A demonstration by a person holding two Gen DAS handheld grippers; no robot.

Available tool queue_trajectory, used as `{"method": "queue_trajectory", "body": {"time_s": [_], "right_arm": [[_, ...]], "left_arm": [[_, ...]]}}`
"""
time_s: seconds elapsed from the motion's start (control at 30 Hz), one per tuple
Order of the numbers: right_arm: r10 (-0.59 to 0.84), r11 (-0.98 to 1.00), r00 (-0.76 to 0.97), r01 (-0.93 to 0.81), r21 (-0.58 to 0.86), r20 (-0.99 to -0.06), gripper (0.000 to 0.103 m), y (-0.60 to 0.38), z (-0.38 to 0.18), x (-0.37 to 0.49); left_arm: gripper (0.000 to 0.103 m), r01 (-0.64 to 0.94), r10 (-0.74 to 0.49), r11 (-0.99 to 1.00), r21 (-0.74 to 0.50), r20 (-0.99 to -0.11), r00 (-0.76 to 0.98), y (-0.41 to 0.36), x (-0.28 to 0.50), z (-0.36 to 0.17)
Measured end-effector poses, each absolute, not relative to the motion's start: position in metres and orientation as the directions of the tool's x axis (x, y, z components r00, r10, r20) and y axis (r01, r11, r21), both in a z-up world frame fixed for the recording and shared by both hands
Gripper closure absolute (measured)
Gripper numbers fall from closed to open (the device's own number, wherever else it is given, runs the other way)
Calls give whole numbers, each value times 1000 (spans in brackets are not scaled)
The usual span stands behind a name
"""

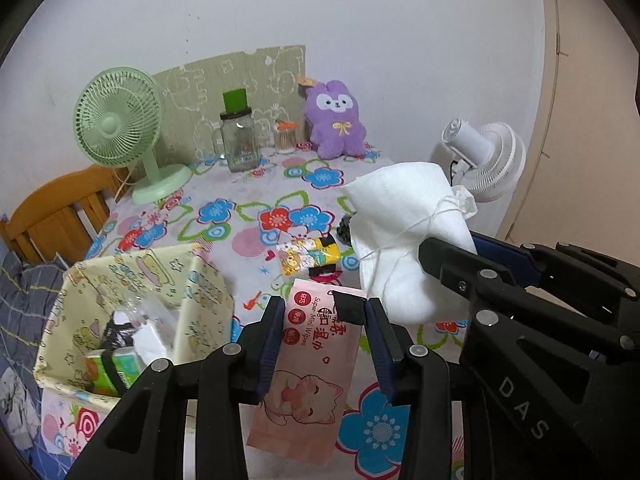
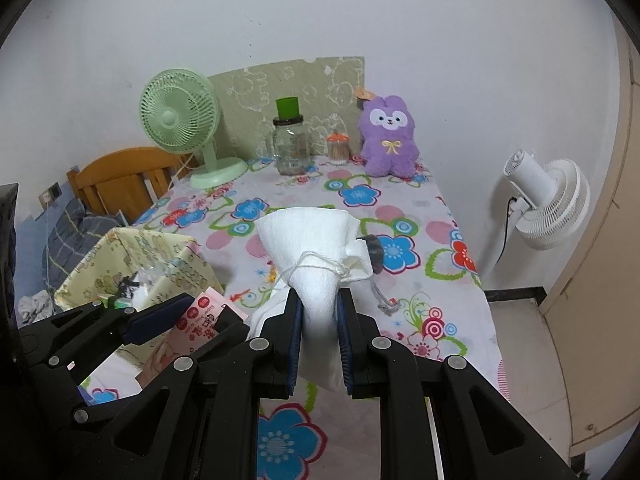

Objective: Organize soft objects
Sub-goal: 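Carry the pink packet and white cloth toward the yellow box with both tools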

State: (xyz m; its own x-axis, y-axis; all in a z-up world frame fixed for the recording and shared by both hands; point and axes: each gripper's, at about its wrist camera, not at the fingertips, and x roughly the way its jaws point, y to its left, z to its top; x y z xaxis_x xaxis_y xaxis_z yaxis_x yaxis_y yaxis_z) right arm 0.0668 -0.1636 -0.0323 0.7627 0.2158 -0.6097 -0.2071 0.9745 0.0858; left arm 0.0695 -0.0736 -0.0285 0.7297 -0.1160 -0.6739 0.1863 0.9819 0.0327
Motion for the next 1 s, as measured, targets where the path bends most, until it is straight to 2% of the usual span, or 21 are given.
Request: {"method": "queue_trajectory", "body": {"time_s": [0.43, 1.0], "right_arm": [[227, 967, 783, -254, 36, -579, 83, -119, -4, 58], [289, 940, 757, -340, 24, -587, 83, -61, 0, 68]], "left_arm": [[61, 157, -91, 986, 47, -636, 766, -36, 62, -8], [61, 97, -40, 993, 60, -615, 788, 17, 64, -3]]}}
